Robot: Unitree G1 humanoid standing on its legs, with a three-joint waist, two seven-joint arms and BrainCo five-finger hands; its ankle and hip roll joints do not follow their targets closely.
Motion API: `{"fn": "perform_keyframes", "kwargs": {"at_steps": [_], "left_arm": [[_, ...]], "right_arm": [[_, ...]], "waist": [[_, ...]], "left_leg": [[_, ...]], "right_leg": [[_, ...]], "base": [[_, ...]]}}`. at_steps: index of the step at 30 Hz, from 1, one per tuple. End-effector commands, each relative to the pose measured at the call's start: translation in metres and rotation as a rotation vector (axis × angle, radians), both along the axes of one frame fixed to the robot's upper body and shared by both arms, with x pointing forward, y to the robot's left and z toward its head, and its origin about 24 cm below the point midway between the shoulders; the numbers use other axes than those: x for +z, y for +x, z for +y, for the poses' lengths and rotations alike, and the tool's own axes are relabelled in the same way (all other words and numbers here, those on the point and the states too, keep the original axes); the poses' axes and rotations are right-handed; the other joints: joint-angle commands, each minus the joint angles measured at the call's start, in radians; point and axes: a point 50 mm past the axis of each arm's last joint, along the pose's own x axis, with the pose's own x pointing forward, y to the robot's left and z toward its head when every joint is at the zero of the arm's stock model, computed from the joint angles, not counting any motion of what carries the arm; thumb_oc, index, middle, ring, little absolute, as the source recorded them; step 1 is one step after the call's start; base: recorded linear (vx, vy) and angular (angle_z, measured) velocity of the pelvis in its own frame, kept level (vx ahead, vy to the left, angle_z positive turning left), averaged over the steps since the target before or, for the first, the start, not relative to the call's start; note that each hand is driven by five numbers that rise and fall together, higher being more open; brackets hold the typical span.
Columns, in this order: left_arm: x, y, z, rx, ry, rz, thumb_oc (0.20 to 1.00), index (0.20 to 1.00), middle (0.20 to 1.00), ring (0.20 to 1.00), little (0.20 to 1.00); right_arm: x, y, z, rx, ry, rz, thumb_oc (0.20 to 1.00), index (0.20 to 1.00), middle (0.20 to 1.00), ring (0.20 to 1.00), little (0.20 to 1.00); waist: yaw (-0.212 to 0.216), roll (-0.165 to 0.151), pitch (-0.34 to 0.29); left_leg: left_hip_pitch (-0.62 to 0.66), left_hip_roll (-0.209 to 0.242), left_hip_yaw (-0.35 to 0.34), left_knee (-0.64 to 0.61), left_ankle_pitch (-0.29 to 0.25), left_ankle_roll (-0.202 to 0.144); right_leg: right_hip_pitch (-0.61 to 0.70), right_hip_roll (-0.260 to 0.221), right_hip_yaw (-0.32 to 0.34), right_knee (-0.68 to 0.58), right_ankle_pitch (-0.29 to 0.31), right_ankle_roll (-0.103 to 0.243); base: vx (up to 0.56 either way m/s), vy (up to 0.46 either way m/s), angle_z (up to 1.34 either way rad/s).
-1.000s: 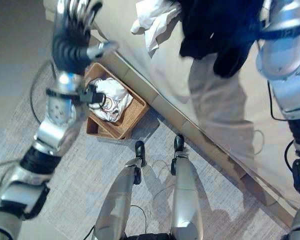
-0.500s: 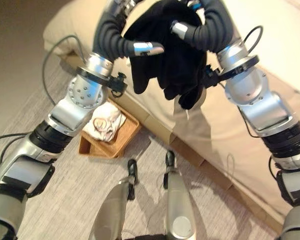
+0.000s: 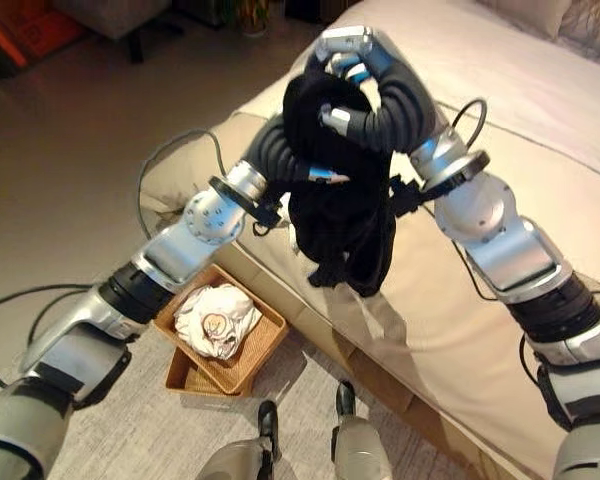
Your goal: Pick up clothes into the bucket
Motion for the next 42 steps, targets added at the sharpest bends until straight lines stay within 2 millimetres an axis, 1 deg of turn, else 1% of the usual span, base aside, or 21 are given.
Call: {"fn": "perform_keyframes", "kwargs": {"at_steps": [1,5,7,8,9,12,13,14,15,19,22,23,27,28,29,33,34,36,37,40,42], "left_arm": [[-0.019,0.016,0.007,0.097,0.064,0.054,1.000,1.000,1.000,1.000,1.000],[-0.037,0.019,0.009,0.128,0.059,0.120,1.000,1.000,1.000,1.000,1.000],[-0.044,0.017,0.011,0.098,-0.015,0.187,1.000,1.000,1.000,1.000,1.000],[-0.046,0.016,0.012,0.068,-0.075,0.227,0.906,0.906,0.906,0.906,0.906],[-0.048,0.013,0.013,0.018,-0.161,0.287,0.200,0.200,0.200,0.200,0.200],[-0.058,0.006,0.019,-0.053,-0.251,0.386,0.200,0.200,0.200,0.200,0.200],[-0.059,0.006,0.019,-0.053,-0.251,0.387,0.200,0.200,0.200,0.200,0.200],[-0.060,0.005,0.023,-0.053,-0.270,0.396,0.200,0.200,0.200,0.200,0.200],[-0.058,0.002,0.034,-0.044,-0.285,0.386,0.200,0.200,0.200,0.200,0.200],[-0.060,-0.002,0.054,-0.002,-0.301,0.375,0.200,0.200,0.200,0.200,0.200],[-0.064,-0.008,0.098,0.123,-0.346,0.349,0.200,0.200,0.200,0.200,0.200],[-0.065,-0.009,0.098,0.125,-0.345,0.350,0.200,0.200,0.200,0.200,0.200],[-0.060,-0.028,0.160,0.331,-0.309,0.245,0.200,0.200,0.200,0.200,0.200],[-0.057,-0.036,0.185,0.425,-0.327,0.200,0.200,0.200,0.200,0.200,0.200],[-0.057,-0.037,0.186,0.427,-0.327,0.201,0.200,0.200,0.200,0.200,0.200],[-0.052,-0.058,0.225,0.598,-0.371,0.109,0.200,0.200,0.200,0.200,0.200],[-0.052,-0.058,0.225,0.599,-0.371,0.109,0.200,0.200,0.200,0.200,0.200],[-0.048,-0.072,0.246,0.708,-0.413,0.032,0.200,0.200,0.200,0.200,0.200],[-0.048,-0.072,0.246,0.708,-0.413,0.031,0.200,0.200,0.200,0.200,0.200],[-0.034,-0.080,0.256,0.757,-0.445,-0.062,0.200,0.200,0.200,0.200,0.200],[-0.026,-0.086,0.262,0.775,-0.463,-0.110,0.200,0.200,0.200,0.200,0.200]], "right_arm": [[0.040,-0.039,0.008,0.205,0.157,-0.189,0.200,0.200,0.200,0.200,0.200],[0.028,-0.039,0.012,0.276,0.202,-0.110,0.200,0.200,0.200,0.200,0.200],[0.023,-0.039,0.014,0.306,0.212,-0.070,0.200,0.200,0.200,0.200,0.200],[0.022,-0.039,0.014,0.314,0.216,-0.060,0.200,0.200,0.200,0.200,0.200],[0.019,-0.038,0.014,0.321,0.220,-0.042,0.200,0.200,0.200,0.200,0.200],[0.009,-0.034,0.011,0.316,0.232,0.012,0.200,0.200,0.200,0.200,0.200],[0.009,-0.034,0.011,0.316,0.232,0.013,0.366,0.366,0.366,0.366,0.366],[0.007,-0.033,0.010,0.306,0.241,0.020,0.464,0.464,0.464,0.464,0.464],[0.002,-0.031,0.002,0.267,0.259,0.031,1.000,1.000,1.000,1.000,1.000],[-0.007,-0.029,-0.010,0.211,0.290,0.062,1.000,1.000,1.000,1.000,1.000],[-0.025,-0.025,-0.026,0.136,0.342,0.126,1.000,1.000,1.000,1.000,1.000],[-0.026,-0.025,-0.026,0.137,0.343,0.128,1.000,1.000,1.000,1.000,1.000],[-0.047,-0.023,-0.047,0.037,0.349,0.201,1.000,1.000,1.000,1.000,1.000],[-0.059,-0.020,-0.058,-0.014,0.362,0.250,1.000,1.000,1.000,1.000,1.000],[-0.059,-0.020,-0.057,-0.012,0.361,0.251,1.000,1.000,1.000,1.000,1.000],[-0.091,-0.020,-0.081,-0.150,0.406,0.343,1.000,1.000,1.000,1.000,1.000],[-0.091,-0.020,-0.081,-0.150,0.406,0.343,1.000,1.000,1.000,1.000,1.000],[-0.138,-0.023,-0.105,-0.338,0.443,0.474,1.000,1.000,1.000,1.000,1.000],[-0.138,-0.023,-0.105,-0.338,0.443,0.473,1.000,1.000,1.000,1.000,1.000],[-0.184,-0.028,-0.123,-0.478,0.480,0.618,1.000,1.000,1.000,1.000,1.000],[-0.225,-0.038,-0.134,-0.581,0.497,0.753,1.000,1.000,1.000,1.000,1.000]], "waist": [[0.005,-0.026,-0.097],[0.006,-0.028,-0.123],[0.004,-0.027,-0.132],[0.004,-0.026,-0.136],[0.003,-0.025,-0.142],[0.001,-0.021,-0.154],[0.001,-0.021,-0.155],[0.002,-0.020,-0.155],[0.003,-0.018,-0.153],[0.006,-0.018,-0.147],[0.013,-0.017,-0.128],[0.012,-0.018,-0.129],[0.023,-0.019,-0.086],[0.031,-0.016,-0.053],[0.029,-0.016,-0.055],[0.036,-0.007,0.014],[0.035,-0.007,0.012],[0.032,0.003,0.064],[0.031,0.002,0.061],[0.033,0.002,0.098],[0.034,0.003,0.126]], "left_leg": [[0.008,0.013,-0.020,0.021,-0.041,-0.023],[0.039,0.017,-0.017,0.000,-0.039,-0.024],[0.052,0.020,-0.016,-0.013,-0.036,-0.026],[0.057,0.021,-0.014,-0.017,-0.035,-0.027],[0.065,0.023,-0.012,-0.024,-0.034,-0.028],[0.084,0.025,-0.009,-0.036,-0.033,-0.029],[0.085,0.025,-0.009,-0.036,-0.033,-0.029],[0.087,0.025,-0.009,-0.037,-0.034,-0.029],[0.090,0.025,-0.009,-0.038,-0.035,-0.028],[0.091,0.025,-0.011,-0.038,-0.036,-0.027],[0.084,0.025,-0.014,-0.032,-0.037,-0.026],[0.083,0.025,-0.013,-0.031,-0.037,-0.026],[0.046,0.019,-0.021,-0.003,-0.040,-0.023],[0.015,0.013,-0.025,0.021,-0.040,-0.021],[0.011,0.013,-0.025,0.024,-0.041,-0.021],[-0.083,-0.007,-0.039,0.107,-0.048,-0.010],[-0.086,-0.007,-0.039,0.109,-0.049,-0.010],[-0.188,-0.023,-0.052,0.214,-0.071,0.000],[-0.195,-0.025,-0.052,0.215,-0.065,0.001],[-0.278,-0.036,-0.067,0.299,-0.085,0.004],[-0.341,-0.043,-0.074,0.365,-0.100,0.008]], "right_leg": [[0.053,-0.021,-0.042,-0.011,-0.017,0.060],[0.088,-0.015,-0.045,-0.034,-0.019,0.059],[0.101,-0.013,-0.049,-0.045,-0.019,0.058],[0.106,-0.013,-0.051,-0.050,-0.019,0.058],[0.113,-0.012,-0.051,-0.056,-0.018,0.058],[0.131,-0.010,-0.052,-0.071,-0.016,0.056],[0.132,-0.009,-0.052,-0.071,-0.016,0.056],[0.135,-0.009,-0.053,-0.073,-0.015,0.056],[0.139,-0.009,-0.054,-0.076,-0.014,0.055],[0.141,-0.008,-0.055,-0.075,-0.015,0.054],[0.133,-0.009,-0.054,-0.066,-0.017,0.052],[0.132,-0.009,-0.054,-0.065,-0.017,0.052],[0.093,-0.013,-0.053,-0.028,-0.023,0.047],[0.061,-0.016,-0.051,-0.001,-0.023,0.044],[0.058,-0.016,-0.050,0.002,-0.025,0.044],[-0.039,-0.027,-0.046,0.096,-0.035,0.035],[-0.043,-0.028,-0.046,0.098,-0.036,0.035],[-0.131,-0.057,-0.036,0.206,-0.064,0.026],[-0.137,-0.058,-0.036,0.204,-0.059,0.026],[-0.201,-0.076,-0.036,0.271,-0.084,0.020],[-0.251,-0.085,-0.037,0.326,-0.100,0.015]], "base": [[0.09,-0.014,-0.04],[0.05,-0.010,0.00],[0.04,-0.006,-0.01],[0.04,0.000,-0.01],[0.04,0.000,-0.03],[0.04,0.004,-0.02],[0.05,0.006,-0.02],[0.00,0.000,0.00],[0.02,0.007,-0.03],[0.00,0.000,0.00],[0.00,0.000,0.00],[-0.04,0.000,-0.01],[-0.11,0.007,0.00],[-0.15,0.017,0.01],[-0.15,0.023,0.00],[-0.14,0.033,0.03],[-0.18,0.071,0.08],[-0.18,0.090,0.13],[-0.13,0.053,0.20],[-0.12,0.020,0.23],[-0.12,0.020,0.16]]}}
